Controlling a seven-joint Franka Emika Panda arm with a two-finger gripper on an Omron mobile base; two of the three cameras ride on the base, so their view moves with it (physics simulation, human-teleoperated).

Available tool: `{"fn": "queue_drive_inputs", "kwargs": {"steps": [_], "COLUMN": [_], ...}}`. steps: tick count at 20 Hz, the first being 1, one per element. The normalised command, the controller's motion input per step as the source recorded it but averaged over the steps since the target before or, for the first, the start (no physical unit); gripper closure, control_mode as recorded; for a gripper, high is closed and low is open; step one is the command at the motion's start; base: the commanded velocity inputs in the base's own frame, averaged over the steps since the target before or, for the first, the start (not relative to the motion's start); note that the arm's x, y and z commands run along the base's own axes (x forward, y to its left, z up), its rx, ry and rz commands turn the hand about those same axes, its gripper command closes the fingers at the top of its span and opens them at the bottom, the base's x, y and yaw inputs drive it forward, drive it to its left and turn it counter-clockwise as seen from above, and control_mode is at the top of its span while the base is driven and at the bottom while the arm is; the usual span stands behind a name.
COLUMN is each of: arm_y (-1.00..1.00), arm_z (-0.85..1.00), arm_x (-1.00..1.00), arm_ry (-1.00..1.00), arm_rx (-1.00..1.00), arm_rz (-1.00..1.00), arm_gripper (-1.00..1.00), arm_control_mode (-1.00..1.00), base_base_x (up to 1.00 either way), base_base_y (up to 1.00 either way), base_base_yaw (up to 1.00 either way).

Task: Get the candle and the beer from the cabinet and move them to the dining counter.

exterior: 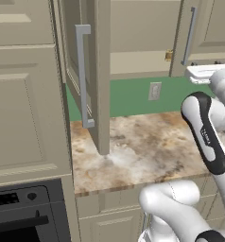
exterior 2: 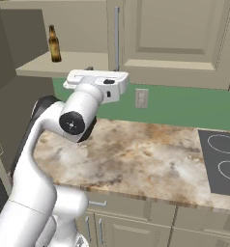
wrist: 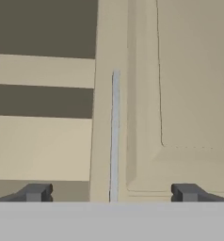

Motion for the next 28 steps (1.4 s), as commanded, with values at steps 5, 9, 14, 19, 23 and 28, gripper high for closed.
{"fn": "queue_drive_inputs", "kwargs": {"steps": [5, 9, 14, 19, 23, 28], "arm_y": [-0.04, 0.00, 0.00, -0.07, -0.13, -0.11], "arm_z": [0.00, 0.00, 0.00, 0.05, 0.04, 0.08], "arm_x": [0.34, 0.34, 0.40, 0.40, 0.33, 0.27], "arm_ry": [0.00, 0.00, 0.00, 0.00, 0.00, 0.00], "arm_rx": [0.00, 0.00, 0.00, 0.00, 0.00, 0.00], "arm_rz": [0.00, 0.00, 0.00, 0.00, 0.00, 0.00], "arm_gripper": [-1.00, -1.00, -1.00, -1.00, -1.00, -1.00], "arm_control_mode": [-1.00, -1.00, -1.00, -1.00, -1.00, -1.00], "base_base_x": [0.00, 0.00, 0.00, 0.00, 0.00, 0.00], "base_base_y": [0.00, 0.00, 0.00, 0.00, 0.00, 0.00], "base_base_yaw": [0.00, 0.00, 0.00, 0.00, 0.00, 0.00]}}
